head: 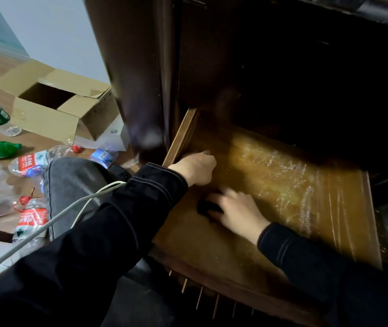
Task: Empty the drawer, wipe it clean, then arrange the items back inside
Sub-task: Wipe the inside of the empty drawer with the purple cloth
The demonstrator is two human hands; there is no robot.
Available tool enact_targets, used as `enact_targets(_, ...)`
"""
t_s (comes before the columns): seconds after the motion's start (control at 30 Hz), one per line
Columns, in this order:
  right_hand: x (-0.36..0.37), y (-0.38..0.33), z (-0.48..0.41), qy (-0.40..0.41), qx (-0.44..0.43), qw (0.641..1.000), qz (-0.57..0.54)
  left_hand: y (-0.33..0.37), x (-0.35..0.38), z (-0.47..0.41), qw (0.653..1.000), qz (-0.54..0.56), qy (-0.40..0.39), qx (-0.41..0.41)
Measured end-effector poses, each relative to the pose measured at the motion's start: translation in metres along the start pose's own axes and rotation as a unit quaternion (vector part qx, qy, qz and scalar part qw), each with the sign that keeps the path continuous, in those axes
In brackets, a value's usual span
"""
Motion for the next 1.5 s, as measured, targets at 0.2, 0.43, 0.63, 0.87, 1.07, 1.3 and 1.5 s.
enact_targets(0.2,0.021,-0.041,0.041,-0.083,-0.122,0.989,0.007,0.002,-0.002,0.003,1.0,0.006,-0.006,0.0)
enact_targets(0.43,0.009,-0.051,-0.005,-0.017,-0.033,0.999,0.005,0.003,-0.005,0.005,1.0,0.008,0.0,-0.003)
enact_targets(0.63,0.008,-0.059,-0.012,-0.049,-0.079,0.996,0.011,0.002,-0.005,0.005,1.0,0.008,-0.007,-0.008)
enact_targets(0.87,0.011,-0.041,0.033,-0.098,-0.125,0.987,0.008,0.003,-0.003,0.006,1.0,-0.009,-0.019,0.01)
enact_targets(1.07,-0.009,0.016,0.012,-0.007,0.01,0.999,0.032,0.008,0.004,0.01,0.997,-0.058,-0.032,0.03)
enact_targets(1.3,-0.002,-0.003,0.047,-0.128,-0.122,0.984,0.036,0.016,0.013,0.012,0.989,-0.14,-0.013,0.043)
enact_targets(1.5,0.0,-0.008,0.045,-0.11,-0.131,0.984,0.057,0.016,0.012,0.012,0.988,-0.147,-0.027,0.043)
Point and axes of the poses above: each hand's wrist, its own z-axis away from the middle knuckle, its own x-axis out of the palm, y = z × x, the point moved 4 cm from there along -z, towards the middle knuckle, and after that the axes turned 3 degrees about x, right-handed, at the moved point
